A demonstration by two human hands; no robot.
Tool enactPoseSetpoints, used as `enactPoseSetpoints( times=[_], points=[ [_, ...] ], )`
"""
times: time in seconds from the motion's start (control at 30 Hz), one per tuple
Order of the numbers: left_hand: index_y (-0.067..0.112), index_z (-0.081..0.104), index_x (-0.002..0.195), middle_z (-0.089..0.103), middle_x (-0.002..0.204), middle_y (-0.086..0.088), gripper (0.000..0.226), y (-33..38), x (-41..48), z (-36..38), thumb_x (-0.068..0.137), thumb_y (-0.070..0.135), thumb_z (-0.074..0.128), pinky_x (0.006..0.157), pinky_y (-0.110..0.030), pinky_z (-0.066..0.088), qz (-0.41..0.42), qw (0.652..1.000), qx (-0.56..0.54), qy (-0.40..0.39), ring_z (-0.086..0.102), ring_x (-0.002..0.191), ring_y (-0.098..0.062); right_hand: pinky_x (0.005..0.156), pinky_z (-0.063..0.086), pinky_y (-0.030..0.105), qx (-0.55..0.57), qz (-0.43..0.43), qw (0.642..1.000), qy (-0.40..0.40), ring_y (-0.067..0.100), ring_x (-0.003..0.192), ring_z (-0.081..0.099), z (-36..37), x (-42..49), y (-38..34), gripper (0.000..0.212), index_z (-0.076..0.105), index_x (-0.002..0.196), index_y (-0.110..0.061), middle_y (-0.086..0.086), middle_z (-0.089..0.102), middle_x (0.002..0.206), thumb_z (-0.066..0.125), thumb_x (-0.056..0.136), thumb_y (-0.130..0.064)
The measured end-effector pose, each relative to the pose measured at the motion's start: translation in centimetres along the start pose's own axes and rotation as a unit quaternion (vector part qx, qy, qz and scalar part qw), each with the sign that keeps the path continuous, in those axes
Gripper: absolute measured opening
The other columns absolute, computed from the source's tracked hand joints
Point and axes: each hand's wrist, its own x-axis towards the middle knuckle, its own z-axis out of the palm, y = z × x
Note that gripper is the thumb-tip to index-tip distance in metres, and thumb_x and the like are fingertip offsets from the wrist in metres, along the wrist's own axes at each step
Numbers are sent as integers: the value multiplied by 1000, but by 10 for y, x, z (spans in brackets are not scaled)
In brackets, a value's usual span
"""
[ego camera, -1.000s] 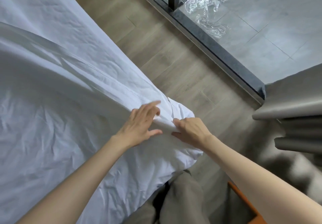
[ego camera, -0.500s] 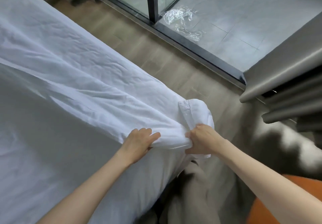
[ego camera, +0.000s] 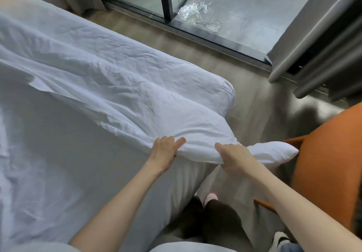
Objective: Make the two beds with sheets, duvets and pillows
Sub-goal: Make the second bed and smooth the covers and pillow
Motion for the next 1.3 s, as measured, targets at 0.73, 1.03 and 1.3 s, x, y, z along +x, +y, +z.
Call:
enactPoseSetpoints(
  times=[0.73,1.03,1.3],
  points=[
    [13,63,106,52,65,-15,43,24,-235,13,69,-10,63,56,-35,30,-39,996,33,76,52,56,-34,61,34,35,18,-44,991,124,34,74,54,106,-185,-152,28,30,93,-17,5,46,83,45,81,2],
    [13,63,112,40,71,-9,52,12,-333,84,68,-14,59,62,-35,24,-60,997,23,48,35,64,-25,61,34,35,46,24,999,10,33,79,52,215,-204,-228,24,35,103,-16,7,47,91,48,85,-6],
    [32,59,128,45,139,1,34,-25,-403,131,94,33,57,106,-39,29,-77,976,-56,-194,39,130,-20,102,37,31,298,63,951,-54,20,123,49,262,-208,-270,45,49,136,-24,2,49,140,53,93,-13]
  ],
)
